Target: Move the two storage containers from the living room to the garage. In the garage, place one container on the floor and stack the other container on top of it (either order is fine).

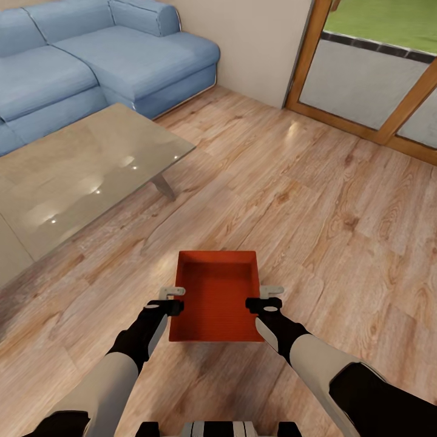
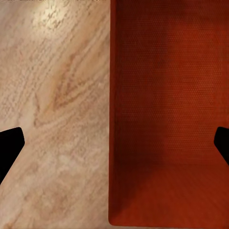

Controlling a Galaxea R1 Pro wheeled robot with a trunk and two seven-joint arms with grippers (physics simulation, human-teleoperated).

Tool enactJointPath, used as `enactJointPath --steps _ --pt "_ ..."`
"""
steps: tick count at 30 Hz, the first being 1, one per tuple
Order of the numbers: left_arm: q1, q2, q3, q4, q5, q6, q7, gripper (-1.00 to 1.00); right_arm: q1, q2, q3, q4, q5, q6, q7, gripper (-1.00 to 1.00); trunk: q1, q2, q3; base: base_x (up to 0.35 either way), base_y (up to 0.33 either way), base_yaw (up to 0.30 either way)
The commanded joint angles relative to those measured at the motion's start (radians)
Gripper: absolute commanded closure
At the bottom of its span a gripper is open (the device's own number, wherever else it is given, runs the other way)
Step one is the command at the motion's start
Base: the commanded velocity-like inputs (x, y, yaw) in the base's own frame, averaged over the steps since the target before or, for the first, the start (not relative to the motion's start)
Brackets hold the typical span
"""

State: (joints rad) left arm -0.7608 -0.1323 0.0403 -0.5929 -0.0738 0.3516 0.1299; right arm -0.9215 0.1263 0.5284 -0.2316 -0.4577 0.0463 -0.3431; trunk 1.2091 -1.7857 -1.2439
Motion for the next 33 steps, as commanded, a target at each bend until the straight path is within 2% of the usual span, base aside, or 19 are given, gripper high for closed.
enactJointPath --steps 1,15,30,33 --pt "0.000 -0.001 0.004 -0.002 -0.008 0.005 -0.001 -1.00 0.000 0.000 0.008 -0.002 -0.006 0.007 -0.007 -1.00 0.000 0.000 -0.001 0.000 0.000 0.000" --pt "0.000 -0.001 0.004 -0.008 -0.007 0.004 0.000 -1.00 0.000 -0.002 0.008 0.042 -0.004 0.004 -0.004 -1.00 0.000 0.000 -0.001 0.000 0.000 0.000" --pt "0.000 -0.001 0.004 -0.002 -0.007 0.004 -0.001 -1.00 0.000 -0.001 0.008 0.043 -0.004 0.000 -0.004 -1.00 0.057 -0.105 -0.048 0.000 0.000 0.000" --pt "0.000 -0.001 0.004 -0.004 -0.007 0.005 -0.002 -1.00 0.000 -0.001 0.008 0.043 -0.004 -0.001 -0.004 -1.00 0.057 -0.105 -0.048 0.000 0.000 0.000"
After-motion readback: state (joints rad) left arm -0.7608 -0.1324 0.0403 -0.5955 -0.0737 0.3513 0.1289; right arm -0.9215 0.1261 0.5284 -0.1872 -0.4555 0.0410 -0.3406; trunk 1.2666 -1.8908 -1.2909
